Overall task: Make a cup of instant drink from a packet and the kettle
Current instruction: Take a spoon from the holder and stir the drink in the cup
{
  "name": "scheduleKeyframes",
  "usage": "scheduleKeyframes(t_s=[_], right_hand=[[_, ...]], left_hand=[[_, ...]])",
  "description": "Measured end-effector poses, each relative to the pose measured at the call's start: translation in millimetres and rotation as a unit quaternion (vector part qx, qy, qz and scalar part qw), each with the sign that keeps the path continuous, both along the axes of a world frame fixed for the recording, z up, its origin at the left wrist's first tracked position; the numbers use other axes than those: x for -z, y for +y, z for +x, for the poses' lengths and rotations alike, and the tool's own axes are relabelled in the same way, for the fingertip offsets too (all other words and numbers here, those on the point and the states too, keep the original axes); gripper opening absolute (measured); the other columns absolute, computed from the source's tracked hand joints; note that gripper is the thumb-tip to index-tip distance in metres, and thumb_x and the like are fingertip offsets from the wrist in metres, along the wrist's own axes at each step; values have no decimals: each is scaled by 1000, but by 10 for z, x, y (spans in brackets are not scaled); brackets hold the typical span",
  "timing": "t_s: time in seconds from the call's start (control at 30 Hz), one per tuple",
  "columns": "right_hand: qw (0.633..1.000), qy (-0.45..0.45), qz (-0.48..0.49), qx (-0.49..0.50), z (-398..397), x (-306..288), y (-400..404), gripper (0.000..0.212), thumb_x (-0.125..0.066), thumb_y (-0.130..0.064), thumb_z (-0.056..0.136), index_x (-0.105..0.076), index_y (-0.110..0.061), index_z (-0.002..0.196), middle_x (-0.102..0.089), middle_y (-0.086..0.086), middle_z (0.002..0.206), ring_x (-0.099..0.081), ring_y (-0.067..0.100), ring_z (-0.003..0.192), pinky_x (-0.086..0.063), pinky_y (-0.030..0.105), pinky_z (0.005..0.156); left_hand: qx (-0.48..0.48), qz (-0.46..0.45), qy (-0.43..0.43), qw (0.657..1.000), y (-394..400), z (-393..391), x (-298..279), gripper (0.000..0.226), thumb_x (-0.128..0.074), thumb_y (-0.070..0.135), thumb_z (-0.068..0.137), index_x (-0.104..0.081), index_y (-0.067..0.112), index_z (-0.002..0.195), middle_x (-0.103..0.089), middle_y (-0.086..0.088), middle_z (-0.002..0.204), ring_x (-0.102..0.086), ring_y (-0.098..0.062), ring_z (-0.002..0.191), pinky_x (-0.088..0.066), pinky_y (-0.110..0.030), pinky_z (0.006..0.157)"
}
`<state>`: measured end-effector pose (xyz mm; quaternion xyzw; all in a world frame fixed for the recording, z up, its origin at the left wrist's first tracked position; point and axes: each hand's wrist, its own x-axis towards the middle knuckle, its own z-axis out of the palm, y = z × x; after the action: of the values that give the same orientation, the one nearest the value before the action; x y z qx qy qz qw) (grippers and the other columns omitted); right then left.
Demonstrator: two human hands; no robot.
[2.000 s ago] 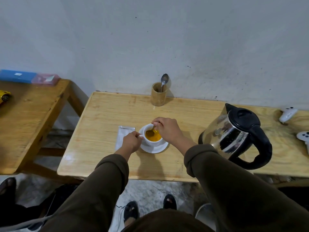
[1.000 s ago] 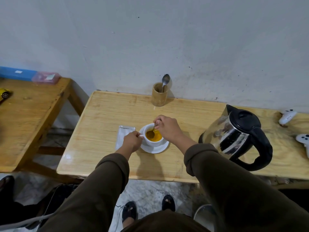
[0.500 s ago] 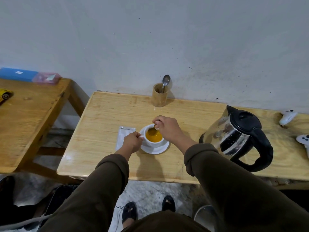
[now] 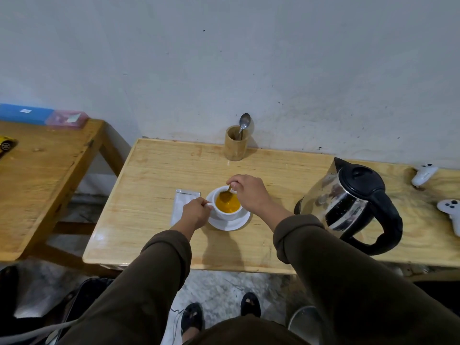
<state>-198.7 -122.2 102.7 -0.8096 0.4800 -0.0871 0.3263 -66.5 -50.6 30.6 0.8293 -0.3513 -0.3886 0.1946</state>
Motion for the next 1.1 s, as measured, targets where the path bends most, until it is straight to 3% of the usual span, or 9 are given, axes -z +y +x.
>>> scheduleKeyframes(t_s=[0.17, 0.27, 0.47, 0.7, 0.83, 1.0, 1.1], right_hand=[[998, -37, 43, 16, -9, -23, 14, 27, -40, -12, 96, -67, -8, 98, -71, 13, 101, -65, 27, 97, -52, 37, 89], [1000, 8, 6, 8, -12, -19, -4, 26, -39, -12, 97, -65, -8, 101, -67, 13, 104, -61, 27, 98, -45, 30, 78], [999, 27, -29, -2, 43, 6, 6, 29, -40, -13, 99, -65, -10, 114, -61, 14, 117, -56, 28, 109, -41, 28, 85], [1000, 0, 2, -7, 53, -40, 20, 26, -40, -11, 96, -65, -6, 100, -68, 11, 106, -61, 27, 100, -41, 25, 77], [997, 63, -50, -14, 58, -33, -7, 24, -43, -6, 95, -63, -9, 109, -62, 12, 113, -56, 28, 104, -41, 29, 79], [997, 54, -47, -33, 80, -41, 21, 30, -40, -10, 97, -64, -10, 116, -62, 13, 121, -56, 28, 111, -44, 32, 92], [1000, 17, -10, -19, 83, -57, 32, 30, -40, -13, 97, -66, -9, 109, -67, 11, 115, -59, 27, 107, -45, 33, 90]], left_hand=[[-1, 0, 1, 1000, 6, -7, 1, 32, -43, 29, 97, -57, 11, 120, -62, -15, 121, -59, -33, 110, -49, -38, 93], [-2, -2, 3, 1000, 7, -3, 3, 32, -43, 28, 97, -57, 11, 120, -63, -14, 121, -59, -33, 110, -49, -38, 93], [2, -3, -1, 1000, 13, -6, -1, 33, -42, 29, 98, -57, 11, 121, -63, -15, 121, -59, -33, 111, -49, -37, 91], [-5, -5, 11, 1000, 10, 0, 3, 33, -44, 28, 97, -58, 11, 120, -63, -15, 121, -59, -33, 110, -49, -37, 91], [-3, -6, 13, 1000, 16, 2, 4, 33, -44, 28, 97, -57, 11, 121, -63, -15, 121, -60, -34, 110, -49, -36, 91], [-8, -5, 15, 1000, 9, 3, 3, 32, -44, 29, 97, -58, 11, 120, -63, -15, 121, -60, -34, 111, -49, -36, 91], [-9, -5, 19, 1000, 8, 7, 5, 32, -44, 28, 97, -58, 10, 120, -64, -16, 120, -60, -35, 111, -49, -36, 90]])
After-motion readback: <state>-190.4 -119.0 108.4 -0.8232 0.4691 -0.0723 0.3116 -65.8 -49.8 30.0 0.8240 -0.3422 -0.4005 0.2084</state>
